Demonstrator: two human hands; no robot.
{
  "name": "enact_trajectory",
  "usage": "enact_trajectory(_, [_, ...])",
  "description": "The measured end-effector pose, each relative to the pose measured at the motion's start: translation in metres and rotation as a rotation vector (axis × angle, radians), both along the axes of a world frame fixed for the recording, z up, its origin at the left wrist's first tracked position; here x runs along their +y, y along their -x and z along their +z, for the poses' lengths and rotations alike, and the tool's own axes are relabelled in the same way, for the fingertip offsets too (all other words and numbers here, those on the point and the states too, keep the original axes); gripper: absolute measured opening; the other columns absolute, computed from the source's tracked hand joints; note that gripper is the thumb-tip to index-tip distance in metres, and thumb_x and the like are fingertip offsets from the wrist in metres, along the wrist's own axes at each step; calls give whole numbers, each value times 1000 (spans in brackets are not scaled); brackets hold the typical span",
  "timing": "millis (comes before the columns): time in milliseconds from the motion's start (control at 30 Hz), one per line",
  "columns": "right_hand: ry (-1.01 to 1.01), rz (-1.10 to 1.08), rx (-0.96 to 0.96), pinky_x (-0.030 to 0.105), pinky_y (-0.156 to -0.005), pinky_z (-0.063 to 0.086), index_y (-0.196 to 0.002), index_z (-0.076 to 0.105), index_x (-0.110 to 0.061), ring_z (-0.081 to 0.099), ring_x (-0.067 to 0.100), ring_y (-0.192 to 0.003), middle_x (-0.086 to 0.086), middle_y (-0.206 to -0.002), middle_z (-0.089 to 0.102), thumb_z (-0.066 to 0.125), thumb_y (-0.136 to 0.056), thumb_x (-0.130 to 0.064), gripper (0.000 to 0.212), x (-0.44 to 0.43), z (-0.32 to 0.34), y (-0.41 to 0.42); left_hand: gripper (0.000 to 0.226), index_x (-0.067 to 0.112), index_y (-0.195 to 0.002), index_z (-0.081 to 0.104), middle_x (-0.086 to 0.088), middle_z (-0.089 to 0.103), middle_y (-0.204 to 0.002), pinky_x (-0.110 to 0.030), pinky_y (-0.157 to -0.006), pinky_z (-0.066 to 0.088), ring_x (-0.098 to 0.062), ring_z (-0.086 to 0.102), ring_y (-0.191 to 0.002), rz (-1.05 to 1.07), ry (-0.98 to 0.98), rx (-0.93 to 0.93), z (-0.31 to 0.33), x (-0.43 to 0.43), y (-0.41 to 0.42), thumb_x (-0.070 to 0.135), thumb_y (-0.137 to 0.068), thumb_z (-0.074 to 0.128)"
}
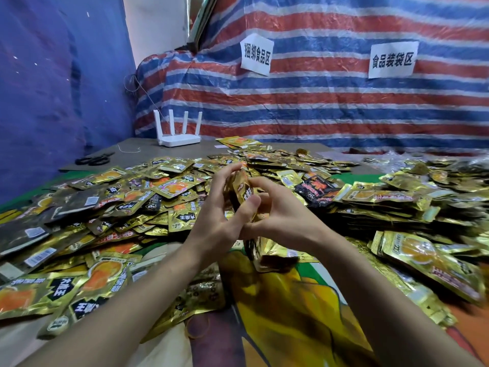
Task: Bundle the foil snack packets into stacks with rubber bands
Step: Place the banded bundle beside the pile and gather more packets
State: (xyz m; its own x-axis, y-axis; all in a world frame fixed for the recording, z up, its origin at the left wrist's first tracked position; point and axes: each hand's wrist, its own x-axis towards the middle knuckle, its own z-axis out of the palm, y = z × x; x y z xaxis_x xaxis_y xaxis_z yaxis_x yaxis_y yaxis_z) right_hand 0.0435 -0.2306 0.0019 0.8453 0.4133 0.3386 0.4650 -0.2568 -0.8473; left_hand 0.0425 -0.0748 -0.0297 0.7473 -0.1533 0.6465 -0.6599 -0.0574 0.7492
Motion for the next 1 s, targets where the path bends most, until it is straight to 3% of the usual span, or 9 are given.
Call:
enact_trajectory(133, [122, -45, -52, 30, -74, 60, -134, 55, -11, 74, 16, -89, 3, -98, 74, 79, -74, 10, 68, -12, 17, 18, 76, 35, -150, 28, 39, 53, -125, -14, -93, 48, 2, 62, -115, -12, -101, -28, -3, -4, 2, 50, -85, 64])
enact_trajectory(200, [216, -109, -87, 39, -79, 61, -135, 55, -16, 73, 24, -87, 6, -98, 74, 82, -73, 4, 71, -20, 24, 28, 80, 45, -149, 24, 31, 51, -134, -19, -100, 46, 3, 59, -119, 18, -175, -20, -4, -8, 5, 59, -80, 62])
enact_trajectory(267, [331, -216, -138, 39, -78, 59, -140, 52, -22, 70, 20, -84, 1, -97, 72, 84, -72, -5, 77, -30, 31, 38, 86, 50, -150, 18, 15, 46, -148, -25, -107, 43, 0, 52, -128, 70, -263, -14, -2, -12, 9, 68, -77, 59])
enact_trajectory(367, [551, -397, -156, 41, -81, 59, -141, 43, -23, 66, 17, -90, -5, -102, 64, 88, -71, -21, 84, -55, 48, 46, 90, 46, -152, 12, 15, 30, -159, -30, -106, 40, 2, 43, -134, 116, -349, -57, 6, -23, 18, 74, -76, 52])
enact_trajectory(500, [751, -662, -93, 43, -71, 59, -118, 39, -19, 60, 16, -81, 1, -92, 57, 90, -70, -34, 72, -104, 78, 32, 74, 41, -145, 27, 28, 33, -141, -26, -90, 46, 14, 45, -122, 110, -413, -134, 12, -33, 24, 71, -81, 49])
enact_trajectory(633, [837, -883, -134, 45, -78, 57, -105, 52, -18, 59, 20, -80, 3, -93, 60, 88, -67, -39, 56, -149, 100, 9, 61, 38, -136, 38, 33, 40, -118, -18, -82, 46, 11, 49, -114, 138, -466, -165, 6, -34, 25, 69, -83, 47])
enact_trajectory(733, [913, -950, -66, 45, -81, 57, -97, 58, -14, 62, 26, -83, 7, -92, 65, 86, -71, -37, 44, -169, 98, -8, 59, 35, -136, 42, 33, 40, -115, -21, -82, 48, 10, 48, -112, 166, -494, -165, 2, -31, 21, 66, -85, 46])
enact_trajectory(867, [1004, -936, -10, 36, -69, 58, -86, 63, -9, 65, 25, -77, 9, -84, 68, 75, -82, -28, 23, -174, 76, -23, 56, 31, -136, 46, 23, 45, -123, -19, -83, 41, 6, 49, -107, 197, -511, -171, 1, -29, 21, 61, -88, 48])
enact_trajectory(1000, [1137, -969, -84, 54, -94, 54, -89, 62, -11, 63, 33, -97, 11, -96, 64, 61, -86, -33, 23, -168, 64, -32, 56, 28, -136, 51, 23, 48, -122, -26, -92, 44, 1, 50, -113, 167, -535, -202, 0, -34, 29, 59, -90, 46])
